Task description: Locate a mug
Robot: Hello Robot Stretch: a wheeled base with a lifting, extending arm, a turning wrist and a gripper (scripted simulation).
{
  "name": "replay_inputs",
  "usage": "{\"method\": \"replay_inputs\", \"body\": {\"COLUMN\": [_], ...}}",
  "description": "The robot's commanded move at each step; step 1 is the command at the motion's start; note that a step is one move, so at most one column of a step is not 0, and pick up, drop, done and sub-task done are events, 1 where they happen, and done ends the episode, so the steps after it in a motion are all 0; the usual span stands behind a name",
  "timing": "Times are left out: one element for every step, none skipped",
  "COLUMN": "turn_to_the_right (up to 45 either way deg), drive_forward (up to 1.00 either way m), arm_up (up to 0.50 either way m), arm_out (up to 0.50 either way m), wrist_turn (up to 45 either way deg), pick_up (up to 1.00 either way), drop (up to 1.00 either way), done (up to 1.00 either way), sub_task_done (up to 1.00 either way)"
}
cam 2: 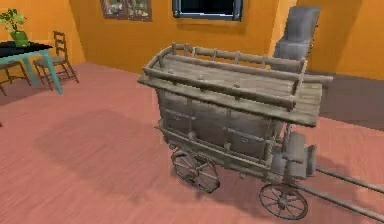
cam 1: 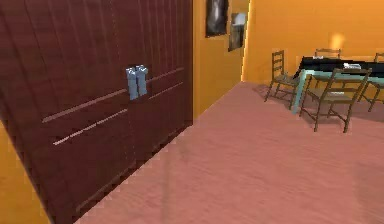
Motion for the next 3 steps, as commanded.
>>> {"method": "replay_inputs", "body": {"turn_to_the_right": [30.0,0.0,30.0], "drive_forward": [0.0,0.05,0.0], "arm_up": [0.0,0.0,0.0], "arm_out": [0.0,0.0,0.0], "wrist_turn": [0.0,0.0,0.0], "pick_up": [0.0,0.0,0.0], "drop": [0.0,0.0,0.0], "done": [0.0,0.0,0.0], "sub_task_done": [0.0,0.0,0.0]}}
